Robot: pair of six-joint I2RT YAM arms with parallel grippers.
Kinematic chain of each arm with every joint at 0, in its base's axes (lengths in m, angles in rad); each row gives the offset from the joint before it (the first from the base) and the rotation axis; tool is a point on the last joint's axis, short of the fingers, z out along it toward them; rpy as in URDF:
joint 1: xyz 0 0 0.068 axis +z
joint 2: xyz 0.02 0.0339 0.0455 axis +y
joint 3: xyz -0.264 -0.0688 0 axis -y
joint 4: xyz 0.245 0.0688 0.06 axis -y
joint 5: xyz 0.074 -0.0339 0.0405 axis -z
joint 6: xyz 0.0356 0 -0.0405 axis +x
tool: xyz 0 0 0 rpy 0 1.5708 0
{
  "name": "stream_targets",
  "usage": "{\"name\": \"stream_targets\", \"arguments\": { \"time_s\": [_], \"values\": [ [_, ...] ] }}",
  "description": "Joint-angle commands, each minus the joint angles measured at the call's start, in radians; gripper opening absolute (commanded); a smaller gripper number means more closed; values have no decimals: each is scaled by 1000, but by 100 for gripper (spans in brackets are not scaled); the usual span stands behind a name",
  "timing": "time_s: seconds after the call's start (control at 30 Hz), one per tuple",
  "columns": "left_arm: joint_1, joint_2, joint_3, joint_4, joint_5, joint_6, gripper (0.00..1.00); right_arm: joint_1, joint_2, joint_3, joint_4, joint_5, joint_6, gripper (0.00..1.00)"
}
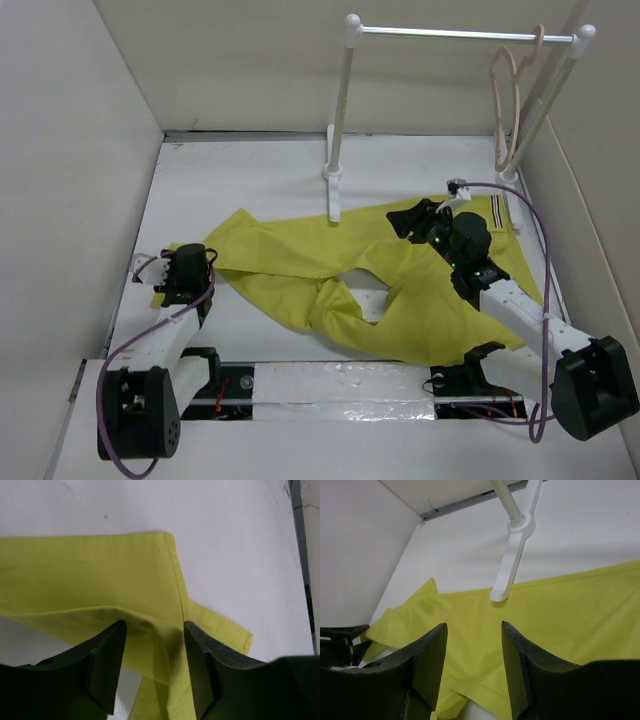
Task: Place the trousers on the hanger
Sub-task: Flatten out the trousers at the center of the board.
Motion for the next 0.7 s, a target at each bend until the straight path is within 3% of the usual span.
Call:
{"name": "stream_targets", "arguments": {
  "time_s": [0.0, 0.03, 0.07, 0.1, 0.2, 0.27, 0.43, 0.5, 0.53, 0.6, 0.67],
  "values": [
    [20, 108, 79, 186, 43, 39, 45, 9, 11, -28, 24, -5, -47, 53],
    [20, 134, 115, 197, 52, 60, 36, 23, 11, -36, 46, -2, -49, 53],
    [20, 157, 135, 219, 78, 74, 8, 32, 15, -39, 55, 4, -52, 53],
    [20, 188, 155, 217, 91, 80, 0, 32, 15, -40, 57, 3, -56, 53],
    [-54, 170, 217, 195, 73, 117, 0, 45, -7, -28, 26, 29, -84, 53],
    [-161, 124, 246, 146, 17, 142, 0, 57, -4, -17, 23, 70, -96, 54],
    [-334, -141, 206, 70, -99, 179, 0, 88, 99, 52, -31, 84, -137, 56],
    [-365, -245, 208, -12, -109, 180, 0, 120, 129, 73, -28, 82, -145, 47],
    [-365, -308, 208, -33, -96, 186, 0, 129, 161, 82, -28, 84, -156, 33],
    [-374, -363, 214, -33, -62, 200, 0, 158, 189, 119, -43, 82, -173, 18],
    [-375, -402, 255, -36, -13, 238, 0, 181, 228, 150, -87, 86, -209, 17]
  ]
}}
